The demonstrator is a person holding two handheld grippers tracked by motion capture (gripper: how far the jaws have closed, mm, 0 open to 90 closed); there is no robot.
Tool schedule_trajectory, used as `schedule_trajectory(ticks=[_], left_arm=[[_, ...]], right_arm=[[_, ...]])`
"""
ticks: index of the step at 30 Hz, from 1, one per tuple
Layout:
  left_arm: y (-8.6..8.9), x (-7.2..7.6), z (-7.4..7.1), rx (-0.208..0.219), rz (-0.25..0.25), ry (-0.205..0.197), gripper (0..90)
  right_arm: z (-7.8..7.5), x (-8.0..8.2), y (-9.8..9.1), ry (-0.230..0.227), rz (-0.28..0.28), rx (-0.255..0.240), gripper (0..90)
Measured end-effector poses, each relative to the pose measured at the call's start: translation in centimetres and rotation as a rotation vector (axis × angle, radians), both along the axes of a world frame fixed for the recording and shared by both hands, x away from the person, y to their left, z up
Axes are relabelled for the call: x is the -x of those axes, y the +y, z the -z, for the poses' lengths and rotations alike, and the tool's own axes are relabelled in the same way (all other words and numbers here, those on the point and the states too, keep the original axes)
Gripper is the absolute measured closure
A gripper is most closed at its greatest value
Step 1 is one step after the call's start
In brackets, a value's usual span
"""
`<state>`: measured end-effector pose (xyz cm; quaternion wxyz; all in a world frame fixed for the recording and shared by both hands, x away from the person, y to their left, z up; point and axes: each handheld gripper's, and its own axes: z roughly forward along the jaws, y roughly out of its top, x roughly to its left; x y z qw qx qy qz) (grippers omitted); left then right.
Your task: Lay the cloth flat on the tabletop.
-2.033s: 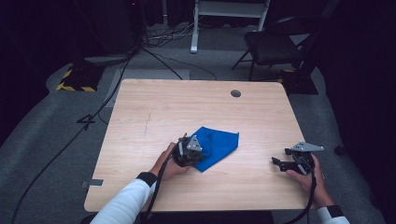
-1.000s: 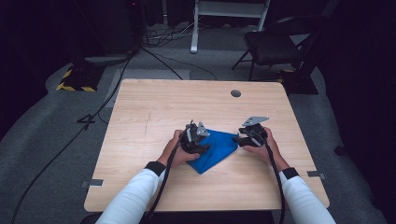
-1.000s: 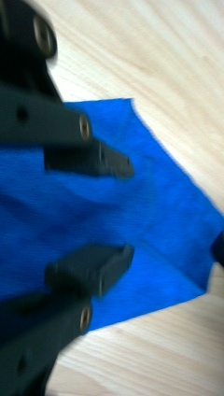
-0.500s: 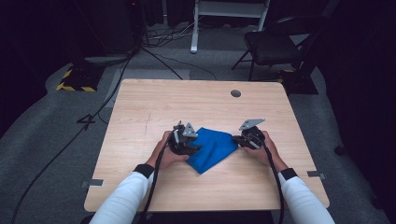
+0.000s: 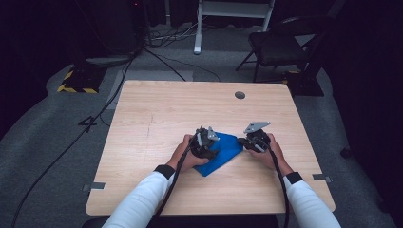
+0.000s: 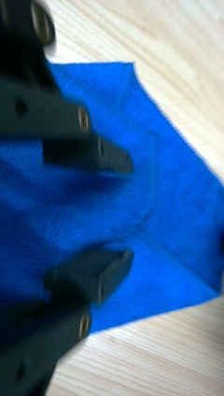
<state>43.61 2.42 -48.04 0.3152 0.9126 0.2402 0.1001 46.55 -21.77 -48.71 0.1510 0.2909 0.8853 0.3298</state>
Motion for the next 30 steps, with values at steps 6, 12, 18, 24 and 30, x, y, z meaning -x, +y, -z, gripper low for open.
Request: schedule_trajectory(ticks=[6, 12, 18, 24, 30], left_arm=[[0.9, -0.2, -0.2, 0.001, 0.018, -0.021, 86.3], [3.7, 0.4, -1.5, 0.047, -0.001, -0.074, 86.9], [7.2, 1.4, -1.9, 0.069, -0.045, -0.083, 86.9], [9.2, 3.0, -1.8, 0.054, -0.044, -0.074, 85.7], [10.2, 4.8, -1.3, 0.042, -0.014, -0.034, 78.3]], right_arm=[[-0.4, 0.0, -0.6, -0.021, 0.027, -0.006, 89.1], [-0.8, 0.0, -2.3, -0.041, 0.08, -0.013, 89.1], [-1.2, 0.2, -4.3, -0.051, 0.127, -0.019, 89.1], [-1.1, 0.6, -5.1, -0.051, 0.148, -0.011, 89.0], [-0.8, 0.9, -5.3, -0.034, 0.137, -0.004, 88.5]])
